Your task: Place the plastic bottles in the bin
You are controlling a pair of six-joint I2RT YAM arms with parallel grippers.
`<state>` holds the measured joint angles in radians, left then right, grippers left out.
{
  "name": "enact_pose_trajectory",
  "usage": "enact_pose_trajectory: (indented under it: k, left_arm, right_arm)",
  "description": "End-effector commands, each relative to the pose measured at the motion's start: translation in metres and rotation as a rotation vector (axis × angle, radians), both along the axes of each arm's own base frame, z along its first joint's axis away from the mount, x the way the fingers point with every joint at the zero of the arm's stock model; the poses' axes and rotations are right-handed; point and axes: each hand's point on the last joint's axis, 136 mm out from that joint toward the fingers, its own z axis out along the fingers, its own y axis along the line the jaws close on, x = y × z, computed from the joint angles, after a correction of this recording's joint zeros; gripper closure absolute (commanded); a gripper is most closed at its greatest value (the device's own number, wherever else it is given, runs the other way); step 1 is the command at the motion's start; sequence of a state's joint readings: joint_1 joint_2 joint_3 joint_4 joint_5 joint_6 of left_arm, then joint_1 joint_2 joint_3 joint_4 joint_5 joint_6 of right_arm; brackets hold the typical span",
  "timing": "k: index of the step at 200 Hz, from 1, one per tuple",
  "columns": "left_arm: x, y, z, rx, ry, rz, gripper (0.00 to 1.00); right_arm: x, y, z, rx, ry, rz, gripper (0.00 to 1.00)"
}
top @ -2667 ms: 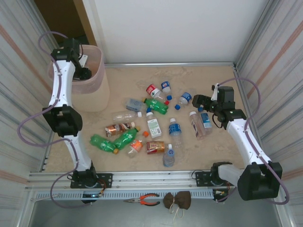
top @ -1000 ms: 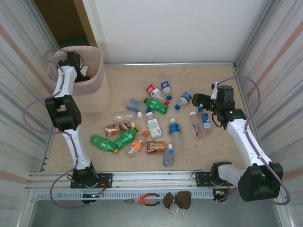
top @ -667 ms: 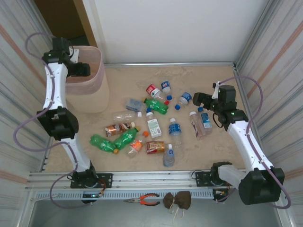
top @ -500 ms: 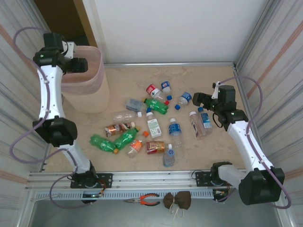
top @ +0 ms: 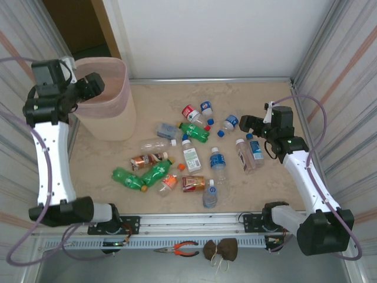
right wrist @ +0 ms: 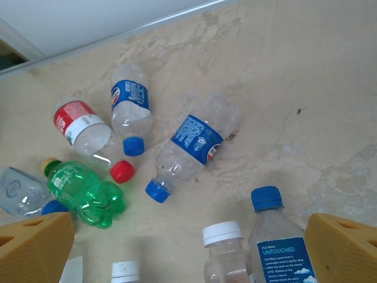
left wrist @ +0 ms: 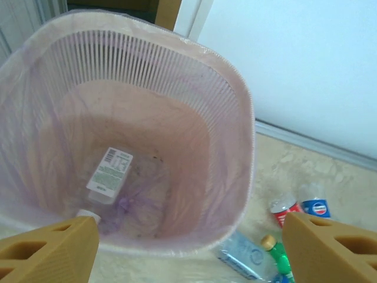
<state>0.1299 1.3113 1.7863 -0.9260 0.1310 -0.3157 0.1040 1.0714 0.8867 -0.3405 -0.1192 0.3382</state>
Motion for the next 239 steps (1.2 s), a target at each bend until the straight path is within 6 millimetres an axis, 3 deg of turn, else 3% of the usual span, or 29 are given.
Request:
enact_pose_trajectory:
  k: [1,42,114,153,159,239]
  left_arm:
    - [-0.018,0.004,0.011,-0.117,-0.053,0.167,0.17]
    - [-0.064,-0.003,-0.027,-0.130,0.104,0.277,0.19]
    - [-0.132,-0.006,-0.134,-0.217,0.359,0.392,0.22]
    - [-0.149,-0.020,-0.193,-0.314,0.467,0.405,0.22]
    - [-0.152,-0.022,-0.202,-0.330,0.485,0.407,0.22]
    - [-0.170,-0.039,-0.309,-0.501,0.633,0.488,0.22]
  right_arm:
    - [0.000,-0.001,0.022,0.041,-0.048,-0.011,0.01]
    - [-0.007,-0.008,0.031,0.054,-0.066,-0.021,0.01]
    - [-0.010,-0.010,0.023,0.073,-0.051,-0.017,0.01]
    - [-0.013,-0.009,0.014,0.079,-0.030,-0.009,0.01]
    - [-0.017,-0.008,0.022,0.081,-0.056,-0.007,0.01]
    - [-0.026,-0.008,0.016,0.085,-0.044,-0.005,0.01]
